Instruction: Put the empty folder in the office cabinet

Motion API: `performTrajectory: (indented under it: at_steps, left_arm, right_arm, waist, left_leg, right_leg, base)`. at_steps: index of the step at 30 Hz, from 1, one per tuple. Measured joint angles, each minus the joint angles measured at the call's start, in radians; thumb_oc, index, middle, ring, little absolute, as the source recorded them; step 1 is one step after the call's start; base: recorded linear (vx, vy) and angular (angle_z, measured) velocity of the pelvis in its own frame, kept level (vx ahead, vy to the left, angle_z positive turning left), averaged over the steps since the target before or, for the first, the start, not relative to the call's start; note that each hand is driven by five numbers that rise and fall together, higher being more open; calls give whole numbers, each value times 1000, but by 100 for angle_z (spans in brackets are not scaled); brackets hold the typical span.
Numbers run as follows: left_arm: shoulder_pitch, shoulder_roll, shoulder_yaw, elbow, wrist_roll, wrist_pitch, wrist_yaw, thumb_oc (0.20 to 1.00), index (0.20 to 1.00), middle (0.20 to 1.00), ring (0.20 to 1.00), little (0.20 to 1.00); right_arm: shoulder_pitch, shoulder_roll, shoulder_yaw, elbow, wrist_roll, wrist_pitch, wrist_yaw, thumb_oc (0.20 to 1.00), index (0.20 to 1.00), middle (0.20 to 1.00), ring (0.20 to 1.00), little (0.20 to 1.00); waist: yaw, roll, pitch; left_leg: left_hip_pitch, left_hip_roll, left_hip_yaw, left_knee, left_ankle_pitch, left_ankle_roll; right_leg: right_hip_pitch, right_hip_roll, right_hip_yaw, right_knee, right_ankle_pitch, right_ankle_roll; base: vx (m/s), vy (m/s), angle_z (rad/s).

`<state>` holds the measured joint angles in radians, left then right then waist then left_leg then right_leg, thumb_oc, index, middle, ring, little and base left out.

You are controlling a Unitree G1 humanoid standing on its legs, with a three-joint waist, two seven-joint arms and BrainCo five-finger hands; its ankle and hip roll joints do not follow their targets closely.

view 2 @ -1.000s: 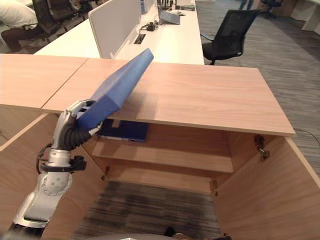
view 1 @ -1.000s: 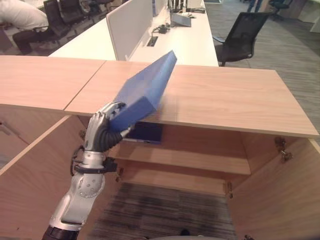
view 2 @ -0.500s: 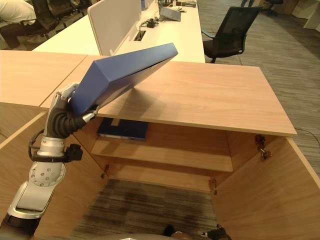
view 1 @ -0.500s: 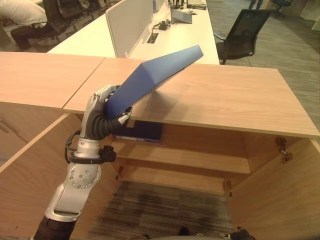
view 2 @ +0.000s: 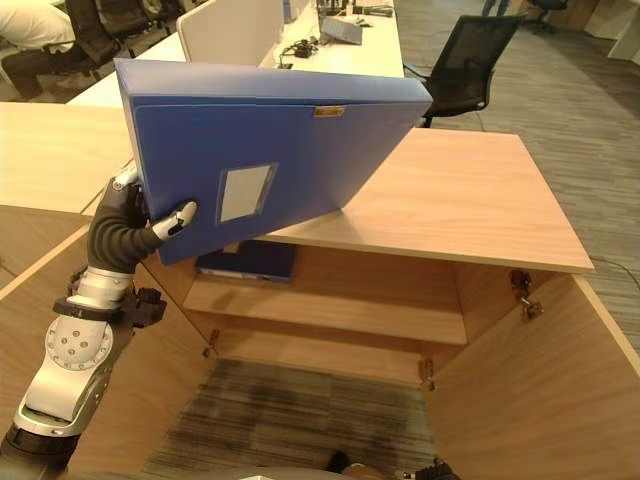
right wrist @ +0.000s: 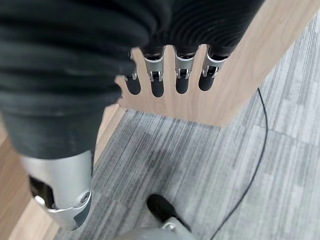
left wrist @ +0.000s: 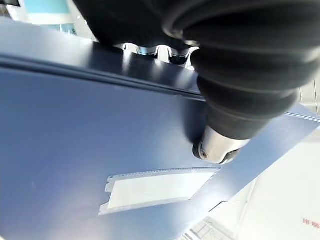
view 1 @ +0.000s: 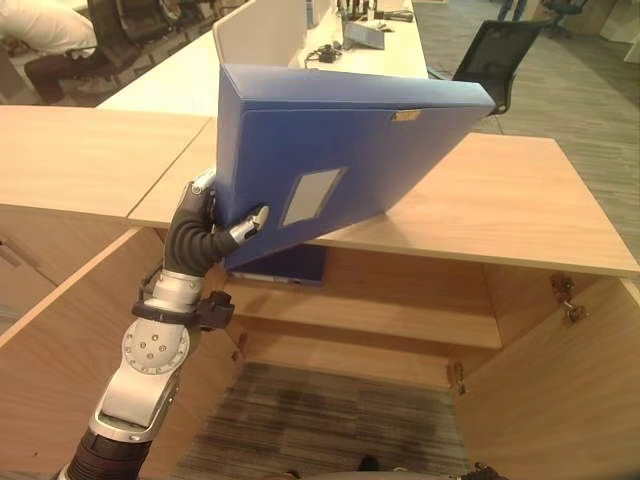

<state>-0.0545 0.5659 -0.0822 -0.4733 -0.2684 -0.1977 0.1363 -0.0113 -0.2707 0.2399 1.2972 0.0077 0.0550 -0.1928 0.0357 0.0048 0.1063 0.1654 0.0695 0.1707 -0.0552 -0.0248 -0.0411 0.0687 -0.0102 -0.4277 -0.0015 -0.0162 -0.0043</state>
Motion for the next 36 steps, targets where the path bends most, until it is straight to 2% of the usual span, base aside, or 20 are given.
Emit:
performTrajectory:
  at_steps: [11, 15, 24, 34, 36]
  left_arm:
    - [-2, -27, -25, 0, -64, 1, -25, 200, 200, 200, 200, 200]
    - [-71, -27, -114, -1, -208, 23, -77, 200, 200, 200, 200, 200]
    - [-118, -44, -193, -2, -477, 43, -121, 200, 200, 200, 200, 200]
    - [-177, -34, -251, -2, -608, 49, -144, 200, 200, 200, 200, 200]
    - [-174, 7, -269, -1, -611, 67, -152, 200, 200, 200, 200, 200]
  right_arm:
    - [1, 1, 33, -2, -22, -1, 19, 1000, 1000, 1000, 1000, 1000]
    - [-5, 4, 40, -1, -30, 0, 25, 1000, 1000, 1000, 1000, 1000]
    - [-6, 12, 48, 4, -30, 0, 41, 1000, 1000, 1000, 1000, 1000]
    - [-13, 12, 69, 10, -30, 0, 43, 1000, 1000, 1000, 1000, 1000]
    - [-12, 12, 68, 10, -30, 0, 43, 1000, 1000, 1000, 1000, 1000]
  waist:
    - [0, 2, -19]
    - [0, 12, -27]
    - [-28, 24, -34]
    - [-28, 24, -34]
    - [-27, 24, -33]
  left_leg:
    - [0, 0, -1, 2, 0, 0]
    - [0, -3, -4, 4, 0, 0]
    - [-3, -5, -5, 5, 0, 1]
    - [-4, -6, -5, 5, 0, 1]
    - [-4, -6, -5, 4, 0, 1]
  right_leg:
    - [0, -1, 0, 2, 0, 0]
    - [-1, -6, -2, 9, 0, 0]
    - [-6, -9, -1, 13, 0, 0]
    - [-7, -9, -1, 13, -1, 0]
    - [-6, -9, -1, 13, -1, 0]
  base:
    - [0, 0, 0]
    - [0, 0, 0]
    - [0, 0, 0]
    - [0, 0, 0]
    - [0, 0, 0]
